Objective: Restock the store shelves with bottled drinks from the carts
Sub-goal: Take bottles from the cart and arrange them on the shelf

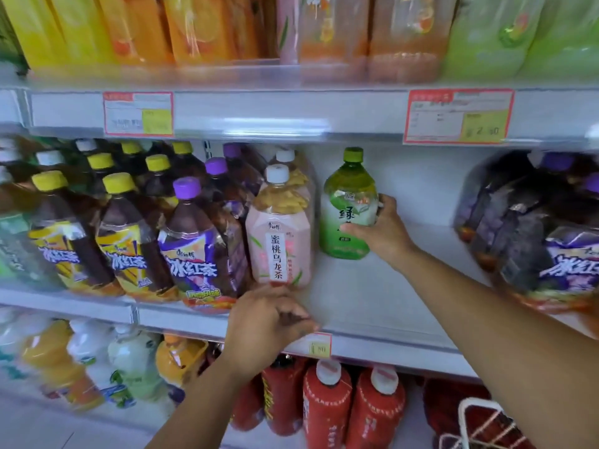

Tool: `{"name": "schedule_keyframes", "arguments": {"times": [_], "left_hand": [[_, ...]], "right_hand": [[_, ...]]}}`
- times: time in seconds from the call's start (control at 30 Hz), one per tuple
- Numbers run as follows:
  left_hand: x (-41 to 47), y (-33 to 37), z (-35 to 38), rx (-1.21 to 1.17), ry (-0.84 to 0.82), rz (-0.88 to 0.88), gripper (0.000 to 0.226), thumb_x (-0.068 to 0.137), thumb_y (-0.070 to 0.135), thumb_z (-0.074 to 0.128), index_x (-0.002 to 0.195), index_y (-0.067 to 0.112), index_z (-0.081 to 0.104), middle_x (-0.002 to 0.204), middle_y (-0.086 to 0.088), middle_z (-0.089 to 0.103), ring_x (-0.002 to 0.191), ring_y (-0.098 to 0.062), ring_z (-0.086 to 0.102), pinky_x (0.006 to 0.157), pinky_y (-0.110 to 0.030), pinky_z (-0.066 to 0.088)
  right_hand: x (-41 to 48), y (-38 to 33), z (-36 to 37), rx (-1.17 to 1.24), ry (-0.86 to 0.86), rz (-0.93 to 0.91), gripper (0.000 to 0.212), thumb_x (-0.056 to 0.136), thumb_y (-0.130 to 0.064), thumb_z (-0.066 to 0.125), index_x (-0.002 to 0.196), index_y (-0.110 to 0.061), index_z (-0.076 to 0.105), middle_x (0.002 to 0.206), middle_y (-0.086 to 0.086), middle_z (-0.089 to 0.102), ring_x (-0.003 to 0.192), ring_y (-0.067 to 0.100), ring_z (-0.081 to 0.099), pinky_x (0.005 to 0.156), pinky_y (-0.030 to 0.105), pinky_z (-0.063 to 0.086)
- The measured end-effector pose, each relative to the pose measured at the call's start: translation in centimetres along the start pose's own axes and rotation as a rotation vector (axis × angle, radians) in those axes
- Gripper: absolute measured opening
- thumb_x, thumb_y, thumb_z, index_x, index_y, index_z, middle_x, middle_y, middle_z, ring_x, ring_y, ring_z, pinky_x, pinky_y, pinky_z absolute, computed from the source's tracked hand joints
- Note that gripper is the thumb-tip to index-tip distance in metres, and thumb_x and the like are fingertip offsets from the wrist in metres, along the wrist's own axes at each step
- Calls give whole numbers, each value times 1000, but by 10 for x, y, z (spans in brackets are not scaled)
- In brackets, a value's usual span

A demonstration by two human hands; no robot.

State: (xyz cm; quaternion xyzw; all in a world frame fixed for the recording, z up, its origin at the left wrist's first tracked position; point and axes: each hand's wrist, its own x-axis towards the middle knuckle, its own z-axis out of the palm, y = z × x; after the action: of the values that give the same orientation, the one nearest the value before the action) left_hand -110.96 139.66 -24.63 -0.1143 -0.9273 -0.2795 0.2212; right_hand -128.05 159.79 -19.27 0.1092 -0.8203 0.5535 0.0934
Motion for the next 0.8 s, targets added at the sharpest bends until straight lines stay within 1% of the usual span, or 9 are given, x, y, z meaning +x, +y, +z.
{"name": "schedule_keyframes", "arguments": {"times": [0.03, 0.1, 0.17, 0.27, 0.37, 0.43, 0.53, 0.7, 0.8], "left_hand": [[0, -1, 2, 12, 13, 5, 34, 72, 67, 62, 73, 36, 74, 73, 20, 64, 76, -1, 56, 69, -26, 46], [0, -2, 3, 25, 30, 11, 35, 73, 67, 61, 71, 35, 74, 71, 20, 63, 74, -1, 55, 67, -25, 44], [0, -3, 4, 25, 39, 12, 32, 73, 66, 62, 71, 36, 73, 70, 20, 62, 73, 0, 53, 67, -19, 38], [-1, -4, 5, 30, 48, 9, 31, 73, 66, 63, 70, 37, 72, 68, 21, 58, 72, 2, 49, 68, -12, 30], [-1, -5, 6, 34, 43, 13, 33, 74, 68, 62, 70, 36, 71, 66, 22, 54, 73, 1, 49, 69, -13, 29], [0, -5, 5, 34, 26, 10, 35, 74, 70, 61, 71, 36, 71, 68, 22, 57, 74, 1, 51, 69, -15, 31], [-1, -5, 3, 51, -2, 5, 38, 73, 73, 59, 72, 37, 71, 71, 21, 61, 76, 2, 54, 70, -10, 27], [0, -1, -1, 61, -25, -20, 42, 72, 75, 56, 72, 36, 71, 70, 22, 60, 75, 2, 54, 69, -9, 28], [1, 2, -4, 65, -56, -29, 44, 71, 76, 55, 73, 35, 73, 67, 26, 57, 73, 3, 54, 67, -9, 28]], "right_hand": [[9, 1, 4, -7, 6, 7, 84, 69, -25, 85, 132, -13, 31, 111, -6, 53, 105, 19, 57, 96, 38, 48], [26, 3, 12, -19, 30, 10, 87, 67, -29, 86, 135, -14, 34, 123, 2, 52, 111, 22, 57, 98, 40, 48], [38, 5, 19, -31, 55, 23, 90, 64, -31, 87, 137, -16, 36, 127, 8, 51, 113, 25, 56, 98, 42, 48], [50, 4, 26, -21, 60, 39, 92, 67, -30, 86, 142, -16, 34, 131, 9, 49, 117, 25, 54, 100, 39, 47], [59, 3, 33, -34, 77, 53, 94, 70, -31, 84, 146, -18, 29, 136, 11, 45, 121, 27, 51, 102, 39, 45], [64, 3, 39, -60, 80, 78, 96, 75, -32, 81, 150, -20, 22, 141, 13, 37, 125, 31, 48, 103, 40, 44], [67, 2, 42, -91, 63, 123, 96, 81, -33, 76, 153, -22, 13, 144, 15, 26, 127, 36, 42, 103, 44, 43], [62, -3, 35, -107, 7, 116, 98, 80, -36, 75, 153, -19, 12, 149, 13, 29, 134, 32, 38, 109, 42, 37], [32, -7, 19, -147, -52, 119, 95, 85, -40, 69, 154, -18, 8, 153, 12, 31, 138, 29, 36, 111, 39, 34]]}}
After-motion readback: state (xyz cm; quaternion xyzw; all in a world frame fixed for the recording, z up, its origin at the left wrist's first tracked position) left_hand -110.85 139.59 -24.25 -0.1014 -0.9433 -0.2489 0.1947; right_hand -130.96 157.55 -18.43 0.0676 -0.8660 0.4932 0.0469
